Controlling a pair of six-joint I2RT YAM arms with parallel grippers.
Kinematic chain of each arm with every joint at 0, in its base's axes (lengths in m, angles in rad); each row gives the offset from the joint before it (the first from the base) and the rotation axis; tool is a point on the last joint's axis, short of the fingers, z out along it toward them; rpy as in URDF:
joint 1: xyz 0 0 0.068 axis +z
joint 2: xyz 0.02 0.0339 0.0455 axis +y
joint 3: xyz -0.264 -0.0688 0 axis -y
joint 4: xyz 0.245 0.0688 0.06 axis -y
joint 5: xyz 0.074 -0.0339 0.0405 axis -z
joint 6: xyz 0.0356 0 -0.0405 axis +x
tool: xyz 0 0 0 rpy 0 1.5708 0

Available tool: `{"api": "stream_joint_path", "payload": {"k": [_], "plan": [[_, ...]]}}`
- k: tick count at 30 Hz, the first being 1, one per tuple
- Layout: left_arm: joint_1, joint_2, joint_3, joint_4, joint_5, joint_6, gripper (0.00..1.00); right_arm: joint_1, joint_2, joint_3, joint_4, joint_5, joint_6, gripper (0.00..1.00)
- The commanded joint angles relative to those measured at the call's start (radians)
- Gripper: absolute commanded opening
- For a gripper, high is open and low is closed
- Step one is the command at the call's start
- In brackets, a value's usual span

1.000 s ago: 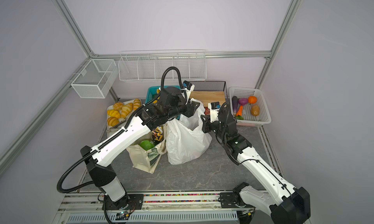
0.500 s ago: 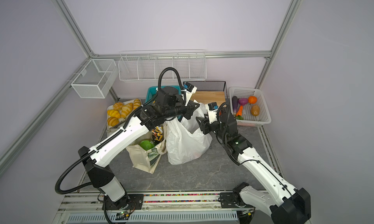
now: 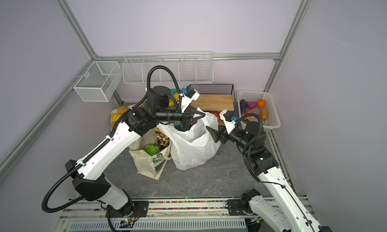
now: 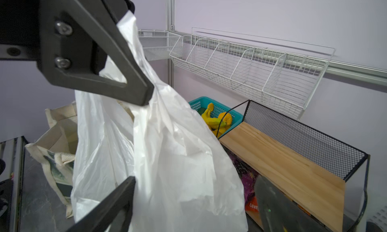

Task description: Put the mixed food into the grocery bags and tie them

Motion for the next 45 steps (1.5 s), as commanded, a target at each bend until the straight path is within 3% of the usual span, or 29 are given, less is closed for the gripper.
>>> {"api": "stream_joint_path", "payload": {"k": [1,5,8,10,13,15,19,20,21,24,27,30,34,42,45], "plan": [[0.001,0.008,0.044,-0.073,0.093,0.062,0.00,-0.022,0.047,0.061,-0.051,-0.152,-0.093,0.90],[0.002,0.021,0.068,-0.115,0.132,0.090,0.00,-0.084,0.136,0.143,-0.099,-0.323,-0.109,0.91],[0.006,0.028,0.082,-0.131,0.165,0.097,0.00,-0.100,0.191,0.148,-0.061,-0.449,-0.073,0.98],[0.011,0.029,0.079,-0.121,0.189,0.092,0.00,-0.100,0.230,0.130,-0.023,-0.518,-0.033,0.75],[0.017,0.025,0.059,-0.087,0.218,0.067,0.00,-0.100,0.262,0.063,0.043,-0.521,0.019,0.48],[0.018,0.021,0.040,-0.060,0.228,0.050,0.00,-0.101,0.257,-0.004,0.125,-0.492,0.081,0.37],[0.018,0.021,0.008,-0.024,0.207,0.016,0.00,-0.092,0.206,-0.114,0.217,-0.375,0.144,0.25],[0.019,0.021,-0.001,-0.013,0.205,0.005,0.00,-0.083,0.189,-0.125,0.219,-0.342,0.142,0.27],[0.019,0.021,-0.009,-0.002,0.204,-0.003,0.00,-0.070,0.170,-0.136,0.222,-0.302,0.142,0.35],[0.018,0.019,-0.032,0.036,0.191,-0.036,0.00,-0.016,0.108,-0.170,0.237,-0.165,0.128,0.76],[0.018,0.015,-0.051,0.081,0.187,-0.071,0.00,0.053,0.062,-0.200,0.286,-0.032,0.123,1.00],[0.018,0.016,-0.063,0.116,0.189,-0.106,0.00,0.106,0.055,-0.216,0.362,0.112,0.142,0.93],[0.018,0.015,-0.075,0.153,0.196,-0.148,0.00,0.157,0.089,-0.217,0.470,0.289,0.175,0.91],[0.019,-0.004,-0.110,0.229,0.192,-0.239,0.00,0.236,0.212,-0.187,0.635,0.552,0.211,0.90],[0.018,-0.019,-0.128,0.249,0.182,-0.260,0.00,0.270,0.248,-0.193,0.644,0.724,0.242,0.92]]}}
